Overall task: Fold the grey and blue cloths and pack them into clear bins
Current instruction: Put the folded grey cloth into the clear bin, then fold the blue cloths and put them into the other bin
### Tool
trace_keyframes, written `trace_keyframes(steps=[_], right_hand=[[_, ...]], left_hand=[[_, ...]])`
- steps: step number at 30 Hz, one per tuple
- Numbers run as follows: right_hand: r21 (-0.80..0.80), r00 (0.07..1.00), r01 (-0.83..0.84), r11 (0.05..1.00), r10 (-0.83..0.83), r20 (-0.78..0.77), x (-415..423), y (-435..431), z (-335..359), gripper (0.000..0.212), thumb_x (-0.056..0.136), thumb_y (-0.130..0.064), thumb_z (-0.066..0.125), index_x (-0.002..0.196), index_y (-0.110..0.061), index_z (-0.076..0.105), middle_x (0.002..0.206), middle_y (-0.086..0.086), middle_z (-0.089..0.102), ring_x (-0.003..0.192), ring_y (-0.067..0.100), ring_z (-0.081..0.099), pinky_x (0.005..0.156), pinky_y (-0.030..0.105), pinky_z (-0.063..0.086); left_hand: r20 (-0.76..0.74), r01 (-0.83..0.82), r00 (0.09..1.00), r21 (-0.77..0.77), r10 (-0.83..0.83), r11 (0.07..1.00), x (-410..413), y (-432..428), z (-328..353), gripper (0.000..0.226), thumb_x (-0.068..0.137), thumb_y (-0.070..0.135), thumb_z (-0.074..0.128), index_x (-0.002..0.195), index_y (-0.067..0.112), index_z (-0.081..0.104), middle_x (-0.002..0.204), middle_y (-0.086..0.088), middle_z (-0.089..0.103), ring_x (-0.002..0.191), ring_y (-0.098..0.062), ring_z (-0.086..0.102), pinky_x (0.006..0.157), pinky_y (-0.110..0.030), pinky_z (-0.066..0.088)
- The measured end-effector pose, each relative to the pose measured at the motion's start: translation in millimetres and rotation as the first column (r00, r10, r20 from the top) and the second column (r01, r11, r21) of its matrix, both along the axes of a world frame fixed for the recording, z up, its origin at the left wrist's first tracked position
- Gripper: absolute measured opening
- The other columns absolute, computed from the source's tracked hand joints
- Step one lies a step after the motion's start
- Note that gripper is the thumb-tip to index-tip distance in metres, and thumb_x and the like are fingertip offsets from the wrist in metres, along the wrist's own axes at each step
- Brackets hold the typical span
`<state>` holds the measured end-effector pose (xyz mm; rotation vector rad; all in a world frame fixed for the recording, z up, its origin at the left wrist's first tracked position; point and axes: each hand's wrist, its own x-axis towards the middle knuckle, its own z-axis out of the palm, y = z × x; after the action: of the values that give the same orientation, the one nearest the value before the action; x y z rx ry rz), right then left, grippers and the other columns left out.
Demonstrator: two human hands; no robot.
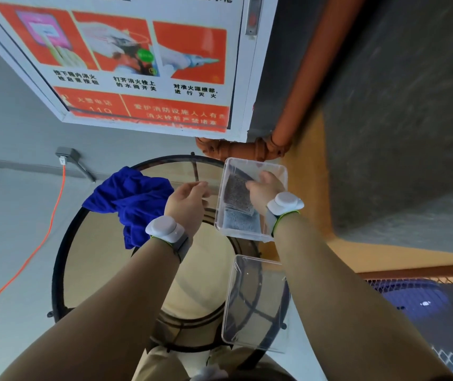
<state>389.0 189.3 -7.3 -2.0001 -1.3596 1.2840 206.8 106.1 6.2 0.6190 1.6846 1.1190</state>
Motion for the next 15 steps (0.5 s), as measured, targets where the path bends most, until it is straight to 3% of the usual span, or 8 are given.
trace_keyframes(steps=[3, 8, 11, 13, 15], right_hand=[[-0.021, 0.997, -0.009, 1.0, 0.007, -0.082, -9.5, -2.7, -13.8, 0.031, 0.096, -0.022, 0.056, 0.124, -0.028, 0.069, 0.103, -0.003, 0.069, 0.097, 0.023, 0.067, 0.09, 0.04, 0.057], [0.005, 0.996, -0.06, 0.998, 0.06, -0.071, -23.1, -6.7, -18.9, 0.034, 0.097, -0.019, 0.055, 0.126, -0.024, 0.071, 0.103, -0.005, 0.066, 0.095, 0.016, 0.061, 0.094, 0.034, 0.053], [0.117, 0.996, -0.019, 0.993, 0.029, -0.088, -29.5, -7.0, -9.2, 0.008, 0.094, -0.029, 0.066, 0.093, -0.032, 0.073, 0.087, -0.015, 0.072, 0.082, 0.009, 0.068, 0.076, 0.024, 0.057], [0.215, 0.994, -0.046, 0.975, 0.065, -0.084, -37.6, -8.4, 2.0, 0.008, 0.088, -0.031, 0.075, 0.082, -0.03, 0.07, 0.074, -0.02, 0.071, 0.069, -0.004, 0.065, 0.058, 0.007, 0.048], [0.26, 0.99, -0.072, 0.963, 0.101, -0.099, -44.7, -10.0, 14.3, 0.013, 0.085, -0.031, 0.08, 0.079, -0.027, 0.069, 0.071, -0.026, 0.069, 0.064, -0.007, 0.063, 0.053, 0.004, 0.044]], left_hand=[[-0.005, 0.005, 1.0, -0.009, -0.005, 1.0, -1.7, 1.6, -5.3, 0.017, 0.1, 0.036, 0.061, 0.104, 0.028, 0.075, 0.092, 0.009, 0.078, 0.085, -0.015, 0.072, 0.092, -0.046, 0.061], [0.003, 0.029, 1.0, -0.018, -0.029, 0.999, -3.7, 3.9, -9.0, 0.019, 0.104, 0.027, 0.056, 0.108, 0.028, 0.075, 0.095, 0.009, 0.078, 0.091, -0.015, 0.073, 0.093, -0.041, 0.06], [-0.007, 0.025, 1.0, 0.0, -0.025, 1.0, -9.8, 4.0, -9.1, 0.021, 0.103, 0.026, 0.056, 0.111, 0.03, 0.075, 0.1, 0.01, 0.078, 0.096, -0.015, 0.073, 0.092, -0.037, 0.059], [-0.016, 0.004, 1.0, 0.004, -0.004, 1.0, -17.7, 3.8, -7.9, 0.022, 0.102, 0.027, 0.057, 0.112, 0.033, 0.076, 0.099, 0.012, 0.078, 0.096, -0.013, 0.073, 0.089, -0.032, 0.059], [-0.041, -0.023, 0.999, 0.016, 0.024, 1.0, -24.5, 4.0, -6.4, 0.021, 0.1, 0.03, 0.059, 0.109, 0.036, 0.076, 0.097, 0.014, 0.078, 0.091, -0.008, 0.073, 0.083, -0.027, 0.059]])
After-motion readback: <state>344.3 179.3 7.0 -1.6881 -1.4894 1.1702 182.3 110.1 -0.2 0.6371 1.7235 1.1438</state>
